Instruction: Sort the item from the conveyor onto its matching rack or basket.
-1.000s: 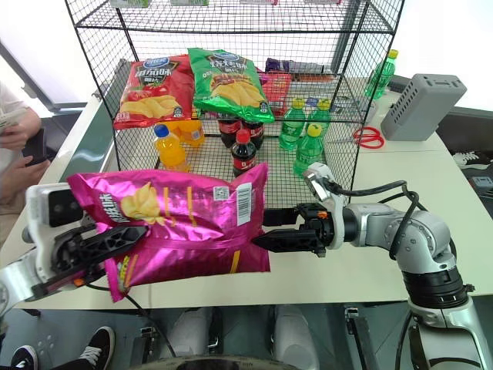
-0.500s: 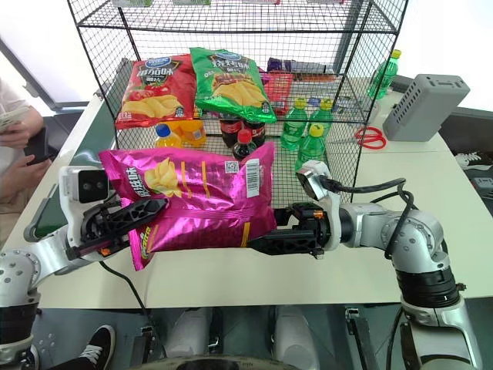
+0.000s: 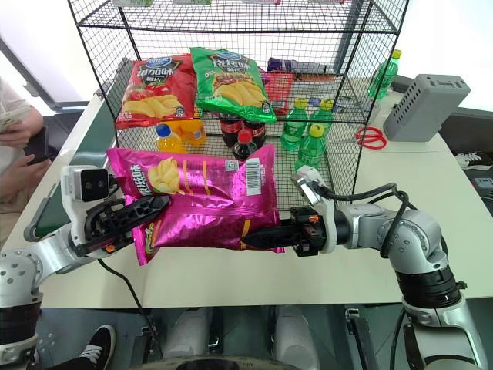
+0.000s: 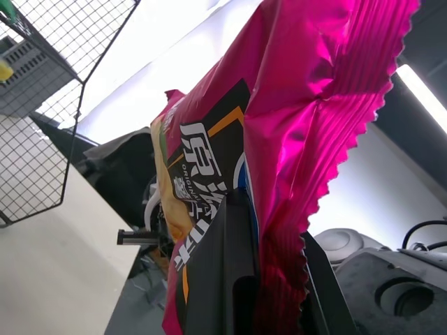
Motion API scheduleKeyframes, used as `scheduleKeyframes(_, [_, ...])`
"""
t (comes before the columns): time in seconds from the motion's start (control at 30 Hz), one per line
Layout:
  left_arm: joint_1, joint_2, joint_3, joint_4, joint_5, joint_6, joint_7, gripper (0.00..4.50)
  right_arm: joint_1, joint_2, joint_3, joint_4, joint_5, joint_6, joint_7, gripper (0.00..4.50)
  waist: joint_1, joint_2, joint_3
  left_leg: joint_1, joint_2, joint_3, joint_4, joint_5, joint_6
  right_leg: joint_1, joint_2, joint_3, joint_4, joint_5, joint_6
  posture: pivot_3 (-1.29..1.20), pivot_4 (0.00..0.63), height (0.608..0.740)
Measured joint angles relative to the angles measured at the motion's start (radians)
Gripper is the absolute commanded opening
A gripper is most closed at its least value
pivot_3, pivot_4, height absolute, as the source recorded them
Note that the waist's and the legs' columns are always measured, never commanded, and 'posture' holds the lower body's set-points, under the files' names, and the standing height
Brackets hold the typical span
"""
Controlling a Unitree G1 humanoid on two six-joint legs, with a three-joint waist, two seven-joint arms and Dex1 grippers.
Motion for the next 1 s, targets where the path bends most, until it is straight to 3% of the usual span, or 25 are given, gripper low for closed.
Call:
scheduleKeyframes(0.1, [0.002,-0.001,0.026,0.021,0.03,-0.014,0.009,1.8,0.007,-0.026,-0.002,0.003,-0.035,-0.027,0.01,0.14,0.0,0.0,0.0,0.0,0.0,0.0,0.0,0.0,0.0,0.0,0.0,0.0,0.0,0.0,0.0,0.0,0.15,0.737])
scheduleKeyframes(0.23, [0.018,0.006,0.056,0.025,0.055,-0.021,-0.006,3.85,0.066,-0.074,-0.046,-0.002,-0.068,-0.075,0.021,0.14,0.001,0.0,0.0,-0.001,0.0,0.0,0.0,0.0,0.0,-0.001,0.0,0.0,-0.001,0.0,0.0,0.0,0.15,0.737])
scheduleKeyframes(0.3, [0.032,0.011,0.065,0.025,0.071,-0.021,-0.018,4.5,0.107,-0.098,-0.092,-0.027,-0.066,-0.083,0.02,0.14,0.002,0.0,0.0,-0.003,0.0,0.0,0.0,0.0,0.0,-0.002,0.0,-0.001,-0.002,0.0,0.0,0.0,0.15,0.737])
scheduleKeyframes(0.53, [0.041,-0.006,0.076,0.006,0.306,-0.159,-0.05,4.5,0.157,-0.173,-0.367,-0.071,-0.019,-0.154,0.008,0.14,0.001,0.0,0.0,-0.003,0.0,0.0,0.0,0.0,0.0,-0.002,0.0,-0.001,-0.002,-0.001,-0.001,0.0,0.15,0.737])
scheduleKeyframes(0.7, [-0.028,-0.047,0.043,0.004,0.42,-0.228,-0.064,4.5,0.116,-0.15,-0.462,-0.013,-0.099,-0.325,-0.04,0.14,0.003,0.0,0.0,-0.004,0.0,0.0,0.0,0.0,0.0,-0.002,0.0,-0.001,-0.003,0.0,0.0,0.0,0.15,0.737])
scheduleKeyframes(0.9, [-0.105,-0.066,-0.018,0.052,0.522,-0.26,-0.111,4.5,0.043,-0.107,-0.428,0.168,-0.57,-0.88,-0.135,0.14,0.0,0.0,0.001,-0.005,-0.001,0.001,0.0,0.0,0.0,-0.004,0.0,-0.001,-0.003,0.0,0.001,0.0,0.15,0.737])
scheduleKeyframes(1.0, [-0.11,-0.07,-0.042,0.06,0.567,-0.281,-0.128,4.5,0.022,-0.081,-0.409,0.224,-0.669,-1.037,-0.163,0.14,-0.004,0.001,0.001,-0.004,0.0,0.001,0.0,0.0,0.0,-0.004,0.001,-0.001,-0.002,0.0,0.001,0.0,0.15,0.737])
